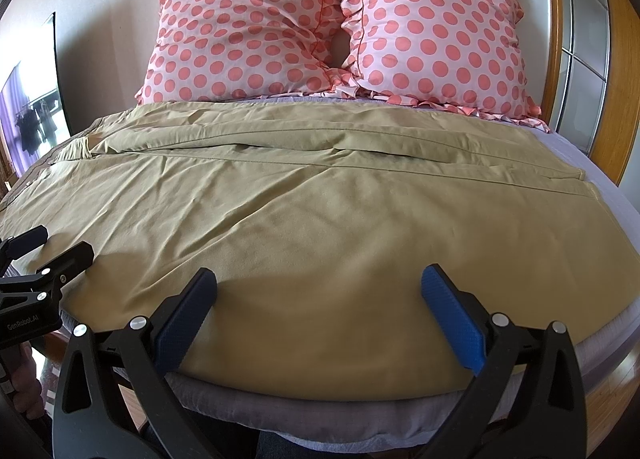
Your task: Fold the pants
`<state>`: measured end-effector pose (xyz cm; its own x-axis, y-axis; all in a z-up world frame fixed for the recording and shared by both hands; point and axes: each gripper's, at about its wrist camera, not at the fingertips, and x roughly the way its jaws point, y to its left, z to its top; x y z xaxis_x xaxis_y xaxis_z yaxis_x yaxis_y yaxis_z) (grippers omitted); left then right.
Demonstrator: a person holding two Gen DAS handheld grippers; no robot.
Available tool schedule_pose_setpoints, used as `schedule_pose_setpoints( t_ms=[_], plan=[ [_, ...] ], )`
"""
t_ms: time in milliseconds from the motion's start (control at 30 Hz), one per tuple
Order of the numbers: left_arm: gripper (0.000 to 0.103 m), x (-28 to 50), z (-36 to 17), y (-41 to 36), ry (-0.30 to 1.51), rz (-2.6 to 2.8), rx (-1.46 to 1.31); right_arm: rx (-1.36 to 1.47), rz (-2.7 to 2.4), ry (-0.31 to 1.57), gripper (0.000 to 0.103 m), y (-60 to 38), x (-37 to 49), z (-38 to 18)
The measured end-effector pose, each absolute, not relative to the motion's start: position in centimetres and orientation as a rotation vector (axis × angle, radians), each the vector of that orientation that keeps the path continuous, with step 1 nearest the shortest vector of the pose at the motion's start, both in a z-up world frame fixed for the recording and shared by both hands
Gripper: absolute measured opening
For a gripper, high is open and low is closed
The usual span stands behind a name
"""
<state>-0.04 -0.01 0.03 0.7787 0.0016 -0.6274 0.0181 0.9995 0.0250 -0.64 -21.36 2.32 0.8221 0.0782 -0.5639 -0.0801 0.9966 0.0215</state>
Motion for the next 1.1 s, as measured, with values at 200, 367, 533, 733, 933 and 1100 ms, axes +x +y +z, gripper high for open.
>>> schedule_pose_setpoints(
  t_ms=[200, 367, 533, 733, 933, 1100],
  plan=[
    [0.101, 0.0, 0.0, 0.0, 0.677, -0.009, 0.03, -0.003, 0.084, 0.599, 0.102, -21.4, -0.7, 2.3],
    [0.101, -0.1, 0.0, 0.0, 0.677, -0.009, 0.03, -0.002, 0.083, 0.596, 0.102, -20.9, -0.8, 2.1],
    [0.101, -0.1, 0.0, 0.0, 0.677, -0.009, 0.03, -0.003, 0.082, 0.588, 0.102, -21.4, -0.7, 2.3],
    [0.101, 0.0, 0.1, 0.1, 0.682, -0.019, 0.032, -0.01, 0.104, 0.632, 0.102, -21.8, -0.1, 2.9],
    [0.101, 0.2, 1.0, 1.1, 0.678, -0.037, 0.014, 0.097, -0.065, 0.596, 0.102, -28.4, 4.4, 9.6],
    [0.101, 0.9, 2.7, 1.4, 0.624, -0.085, -0.015, 0.286, -0.316, 0.696, 0.085, -37.3, 16.0, 12.6]
  ],
)
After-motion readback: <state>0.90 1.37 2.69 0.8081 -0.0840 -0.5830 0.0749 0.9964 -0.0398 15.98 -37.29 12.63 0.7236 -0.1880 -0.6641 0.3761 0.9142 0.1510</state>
